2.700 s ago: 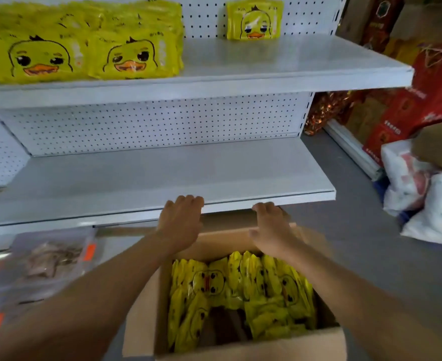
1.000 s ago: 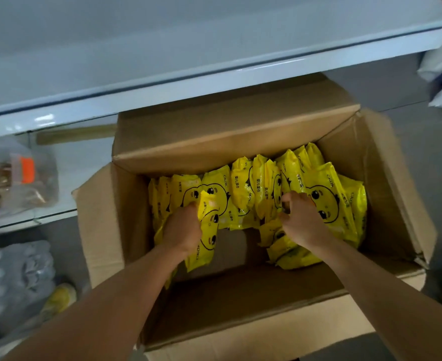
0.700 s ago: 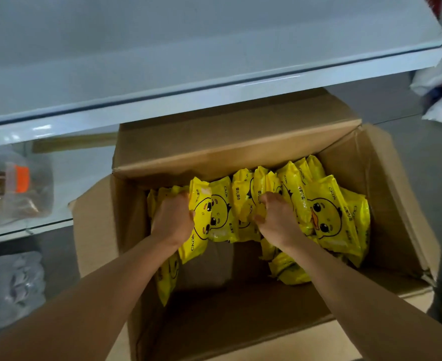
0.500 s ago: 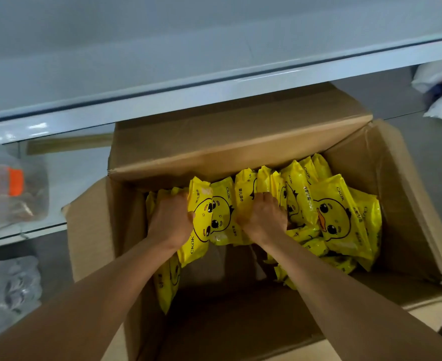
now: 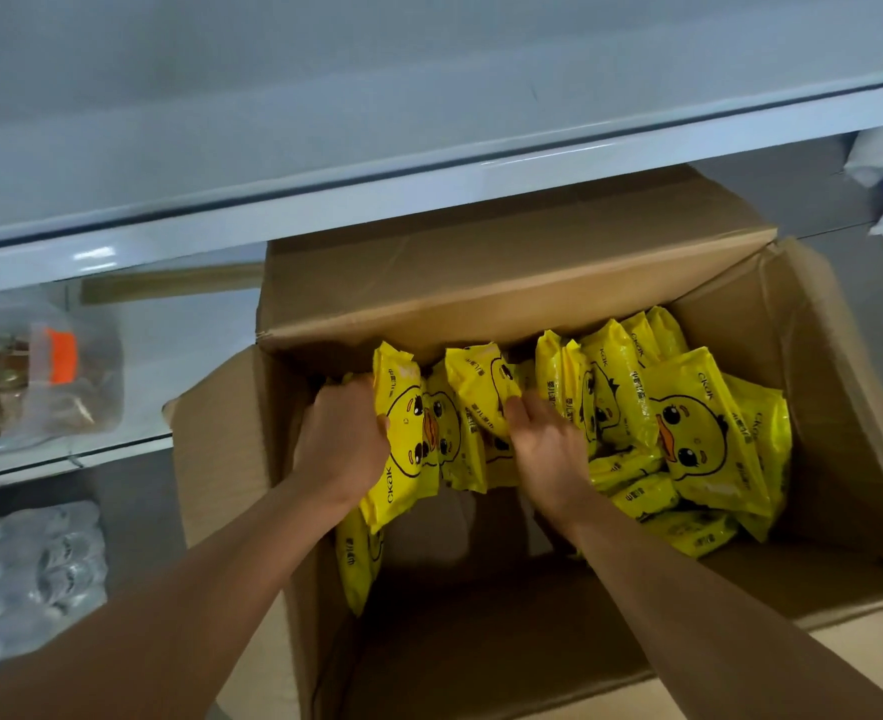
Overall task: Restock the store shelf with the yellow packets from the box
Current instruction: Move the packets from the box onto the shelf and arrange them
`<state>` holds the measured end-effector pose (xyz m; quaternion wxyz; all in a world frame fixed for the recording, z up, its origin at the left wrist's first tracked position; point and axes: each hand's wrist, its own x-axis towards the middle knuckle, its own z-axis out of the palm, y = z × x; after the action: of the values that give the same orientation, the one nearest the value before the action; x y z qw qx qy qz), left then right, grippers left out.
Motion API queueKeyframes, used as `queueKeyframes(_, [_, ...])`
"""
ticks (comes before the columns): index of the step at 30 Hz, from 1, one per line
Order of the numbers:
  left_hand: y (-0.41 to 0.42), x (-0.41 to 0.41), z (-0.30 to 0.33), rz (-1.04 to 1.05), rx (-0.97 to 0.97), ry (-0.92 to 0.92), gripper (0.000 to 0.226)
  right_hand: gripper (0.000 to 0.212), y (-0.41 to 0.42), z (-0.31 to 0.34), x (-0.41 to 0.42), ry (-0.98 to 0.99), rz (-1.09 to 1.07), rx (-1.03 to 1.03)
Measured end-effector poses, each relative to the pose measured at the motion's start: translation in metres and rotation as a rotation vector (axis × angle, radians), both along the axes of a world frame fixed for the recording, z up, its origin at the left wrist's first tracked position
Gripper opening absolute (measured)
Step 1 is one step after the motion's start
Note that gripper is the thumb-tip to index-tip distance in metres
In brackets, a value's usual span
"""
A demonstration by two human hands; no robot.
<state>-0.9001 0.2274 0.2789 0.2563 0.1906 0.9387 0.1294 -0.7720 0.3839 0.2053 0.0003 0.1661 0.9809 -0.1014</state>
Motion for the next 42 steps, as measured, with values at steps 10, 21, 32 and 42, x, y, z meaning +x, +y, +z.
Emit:
queueKeyframes(10, [-0.007, 0.010, 0.005, 0.002, -0.009, -0.012, 0.014, 0.019, 0.023, 0.011, -0.001, 0.169, 0.209, 0.199])
queueKeyframes(21, [0.000, 0.014, -0.002, -0.044, 0.021, 0.006, 0.014, 0.040, 0.039, 0.002, 0.008, 0.034, -0.304, -0.104])
queueKeyframes(32, [0.003, 0.013, -0.011, -0.084, -0.013, 0.012, 0.014, 0.053, 0.037, -0.011, -0.048, -0.506, 0.048, 0.132])
queueKeyframes(42, [0.024, 0.017, -0.008, -0.114, -0.019, -0.015, 0.014, 0.034, 0.042, 0.022, 0.007, -0.104, -0.773, -0.548])
